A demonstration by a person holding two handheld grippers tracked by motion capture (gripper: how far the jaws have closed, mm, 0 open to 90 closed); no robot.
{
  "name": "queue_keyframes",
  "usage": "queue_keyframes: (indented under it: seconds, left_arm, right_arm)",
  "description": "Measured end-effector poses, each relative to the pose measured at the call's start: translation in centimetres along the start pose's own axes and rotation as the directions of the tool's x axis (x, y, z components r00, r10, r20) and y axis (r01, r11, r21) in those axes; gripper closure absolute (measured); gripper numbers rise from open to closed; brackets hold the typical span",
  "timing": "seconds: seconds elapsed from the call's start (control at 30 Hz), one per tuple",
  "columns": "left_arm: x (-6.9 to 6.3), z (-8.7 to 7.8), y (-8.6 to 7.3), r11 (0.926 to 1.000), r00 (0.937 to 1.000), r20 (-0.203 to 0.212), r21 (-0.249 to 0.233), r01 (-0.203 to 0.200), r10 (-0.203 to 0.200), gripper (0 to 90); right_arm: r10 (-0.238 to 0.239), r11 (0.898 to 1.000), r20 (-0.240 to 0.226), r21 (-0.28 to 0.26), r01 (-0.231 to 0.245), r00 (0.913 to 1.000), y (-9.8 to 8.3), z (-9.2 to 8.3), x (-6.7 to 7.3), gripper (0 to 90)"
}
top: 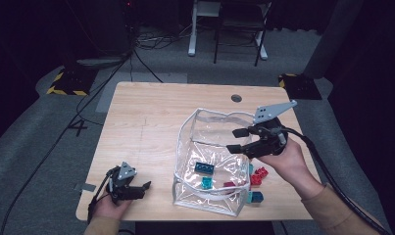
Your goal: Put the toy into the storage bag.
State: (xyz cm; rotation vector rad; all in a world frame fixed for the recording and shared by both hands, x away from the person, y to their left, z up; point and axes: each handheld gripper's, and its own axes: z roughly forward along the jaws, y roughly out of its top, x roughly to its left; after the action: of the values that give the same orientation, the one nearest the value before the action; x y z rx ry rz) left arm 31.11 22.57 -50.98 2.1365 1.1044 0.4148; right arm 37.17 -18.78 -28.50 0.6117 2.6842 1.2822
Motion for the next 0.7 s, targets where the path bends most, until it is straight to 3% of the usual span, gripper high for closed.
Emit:
queue_keyframes:
  seconds: [0.4, 0.7]
  left_arm:
    - [0.0, 0.0, 0.0, 1.0000, 1.0000, 0.000, 0.000, 0.000, 0.000, 21.2]
    - [0.0, 0.0, 0.0, 1.0000, 1.0000, 0.000, 0.000, 0.001, -0.001, 21.2]
  right_arm:
    - [0.038, 0.998, 0.082, -0.055, -0.034, 0.9959, -2.0, -4.1, -1.5, 41.7]
    - [0.079, 0.995, 0.126, -0.065, -0.071, 0.9889, -4.0, -5.9, -2.8, 41.8]
